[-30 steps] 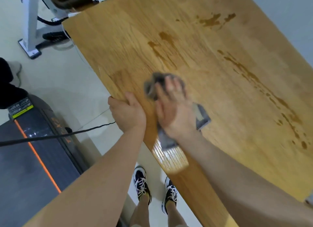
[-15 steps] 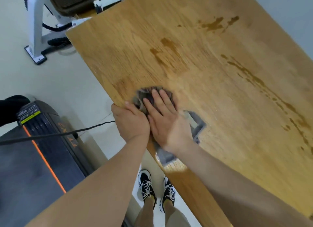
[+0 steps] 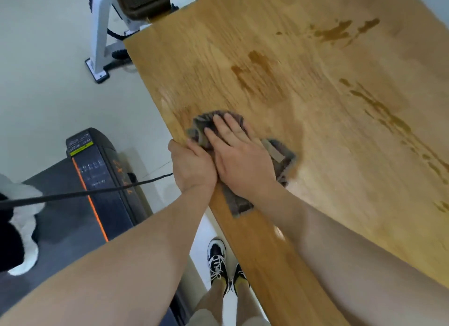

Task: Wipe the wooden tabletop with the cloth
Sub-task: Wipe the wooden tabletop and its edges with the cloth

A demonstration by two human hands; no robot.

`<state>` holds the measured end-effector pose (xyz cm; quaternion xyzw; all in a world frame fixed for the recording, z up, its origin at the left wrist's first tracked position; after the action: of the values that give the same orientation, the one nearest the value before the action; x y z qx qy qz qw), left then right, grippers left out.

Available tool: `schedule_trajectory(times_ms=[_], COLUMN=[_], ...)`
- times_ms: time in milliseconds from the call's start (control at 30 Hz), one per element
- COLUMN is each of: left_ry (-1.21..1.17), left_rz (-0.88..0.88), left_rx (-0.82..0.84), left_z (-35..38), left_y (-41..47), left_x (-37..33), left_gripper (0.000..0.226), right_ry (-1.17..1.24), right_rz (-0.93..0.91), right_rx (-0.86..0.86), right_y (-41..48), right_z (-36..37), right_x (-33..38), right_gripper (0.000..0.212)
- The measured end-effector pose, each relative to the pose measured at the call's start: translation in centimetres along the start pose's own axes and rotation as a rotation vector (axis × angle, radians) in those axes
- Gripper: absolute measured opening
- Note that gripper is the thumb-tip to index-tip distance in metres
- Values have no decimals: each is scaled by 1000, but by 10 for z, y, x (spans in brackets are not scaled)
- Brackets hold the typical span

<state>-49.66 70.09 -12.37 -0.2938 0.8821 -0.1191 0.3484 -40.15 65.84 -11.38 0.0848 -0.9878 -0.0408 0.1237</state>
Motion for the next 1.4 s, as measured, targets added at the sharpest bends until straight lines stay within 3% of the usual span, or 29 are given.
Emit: schedule_trajectory(times_ms=[200, 400, 500, 633, 800, 933, 1000, 1133, 1200, 1267, 1400], left_ry=[-13, -9, -47, -102, -252, -408, -405, -408, -440, -452, -381], left_rz=[-3, 33, 45, 19, 13, -176, -250, -241, -260, -228, -133], left_rx=[60, 12, 27, 69, 218, 488, 544, 513, 491, 403, 260], left_z=[2, 2, 1, 1, -3, -11, -16, -22, -16, -11, -6], left_y=[-3, 0, 0, 1, 4, 29, 53, 97, 109, 112, 117], left_x=[-1, 3, 1, 0, 5, -1, -16, -63, -78, -80, -72], left_gripper=[24, 30, 28, 33, 34, 22, 32, 53, 52, 45, 41], right_ry=[93, 48, 51, 120, 163, 70, 34, 170, 190, 150, 148], right_rz=[-190, 29, -20, -172, -124, 70, 119, -51, -105, -33, 253], right_rx=[-40, -37, 28, 63, 0, -2, 14, -11, 10, -11, -89], right_y=[-88, 15, 48, 2, -42, 58, 99, 57, 25, 30, 119], right_z=[-24, -4, 4, -7, -25, -3, 7, -3, -15, -15, 5], right_x=[-30, -12, -10, -13, -17, 4, 14, 7, -4, -11, 4], right_gripper=[42, 51, 53, 48, 43, 53, 56, 47, 45, 46, 50])
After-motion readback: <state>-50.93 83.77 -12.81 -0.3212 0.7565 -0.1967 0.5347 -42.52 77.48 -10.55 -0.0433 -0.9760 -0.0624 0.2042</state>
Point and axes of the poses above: each hand's wrist, its own y-axis towards the middle knuckle, its own z-axis out of the palm, x = y × z, the point moved 2 cm from there along y, towards the middle knuckle, and after that the axes turned 13 degrees about -z, right-handed, at the moved point
